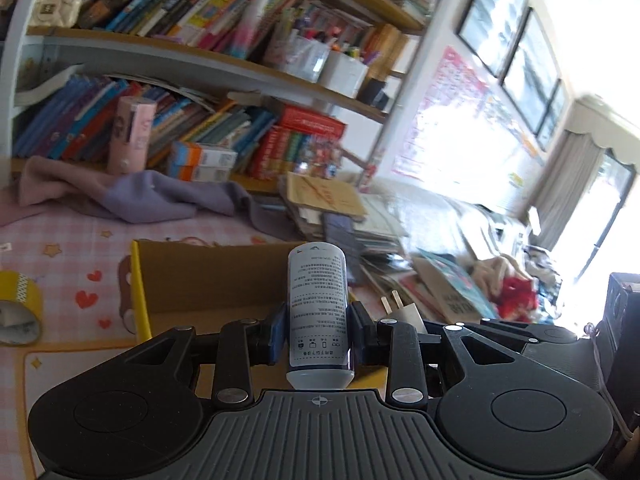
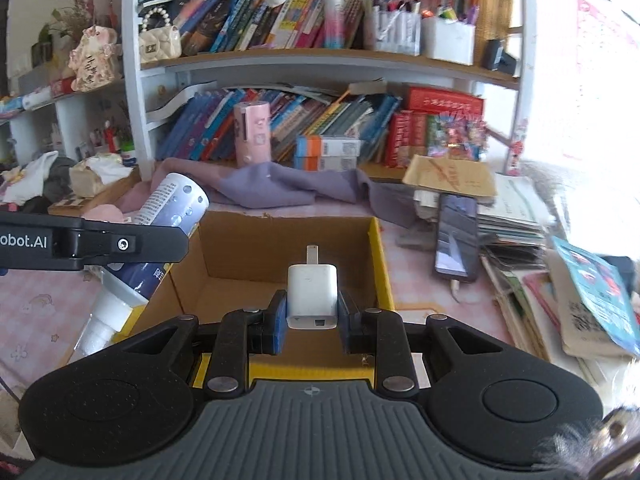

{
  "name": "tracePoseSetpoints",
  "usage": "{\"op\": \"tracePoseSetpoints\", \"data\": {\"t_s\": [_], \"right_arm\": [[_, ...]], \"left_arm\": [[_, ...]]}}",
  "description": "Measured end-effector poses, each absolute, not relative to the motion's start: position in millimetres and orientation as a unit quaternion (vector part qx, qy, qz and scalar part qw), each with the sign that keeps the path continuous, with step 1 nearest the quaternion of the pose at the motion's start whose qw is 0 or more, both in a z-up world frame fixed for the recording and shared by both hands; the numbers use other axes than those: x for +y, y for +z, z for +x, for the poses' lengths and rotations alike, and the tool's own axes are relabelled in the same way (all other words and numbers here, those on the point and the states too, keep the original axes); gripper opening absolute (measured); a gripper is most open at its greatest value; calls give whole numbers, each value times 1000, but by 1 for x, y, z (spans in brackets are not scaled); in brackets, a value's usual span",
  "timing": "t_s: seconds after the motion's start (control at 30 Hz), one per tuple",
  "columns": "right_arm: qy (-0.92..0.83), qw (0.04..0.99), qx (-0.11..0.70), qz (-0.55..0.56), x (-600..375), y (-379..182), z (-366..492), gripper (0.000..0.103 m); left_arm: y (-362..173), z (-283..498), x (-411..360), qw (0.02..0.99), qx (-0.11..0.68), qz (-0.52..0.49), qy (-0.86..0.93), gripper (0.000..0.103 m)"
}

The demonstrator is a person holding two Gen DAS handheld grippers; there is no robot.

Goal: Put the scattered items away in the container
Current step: 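Lower the charger into the yellow box and open the right gripper while the left releases the bottle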

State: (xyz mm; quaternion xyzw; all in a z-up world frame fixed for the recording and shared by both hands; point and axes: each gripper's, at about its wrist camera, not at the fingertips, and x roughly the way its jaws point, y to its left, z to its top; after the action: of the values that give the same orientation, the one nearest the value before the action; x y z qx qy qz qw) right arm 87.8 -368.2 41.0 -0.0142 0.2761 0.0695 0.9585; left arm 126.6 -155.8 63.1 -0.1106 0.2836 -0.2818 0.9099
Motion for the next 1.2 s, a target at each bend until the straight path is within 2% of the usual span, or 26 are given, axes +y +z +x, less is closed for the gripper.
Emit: {"op": "tracePoseSetpoints", "data": {"t_s": [0.17, 0.33, 0.5, 0.83, 1.13, 1.17, 1.2], "right_arm": [[123, 946, 297, -31, -373, 25, 125, 24], [146, 931, 292, -166, -355, 1, 163, 24], [189, 896, 327, -232, -350, -16, 210, 24], [252, 844, 377, -285, -341, -30, 268, 24], [277, 832, 392, -276, -340, -43, 277, 24], [278, 834, 390, -274, -340, -42, 277, 28], [277, 837, 386, -272, -340, -41, 277, 41]], "left_arm": [[50, 152, -162, 918, 296, -101, -243, 31], [29, 186, -178, 920, 321, -45, -219, 31], [11, 216, -195, 910, 361, -7, -203, 32], [-10, 257, -213, 889, 416, 52, -184, 32], [-13, 269, -215, 891, 416, 55, -175, 32], [-13, 269, -215, 892, 414, 55, -172, 32], [-13, 269, -215, 894, 411, 55, -169, 33]]}}
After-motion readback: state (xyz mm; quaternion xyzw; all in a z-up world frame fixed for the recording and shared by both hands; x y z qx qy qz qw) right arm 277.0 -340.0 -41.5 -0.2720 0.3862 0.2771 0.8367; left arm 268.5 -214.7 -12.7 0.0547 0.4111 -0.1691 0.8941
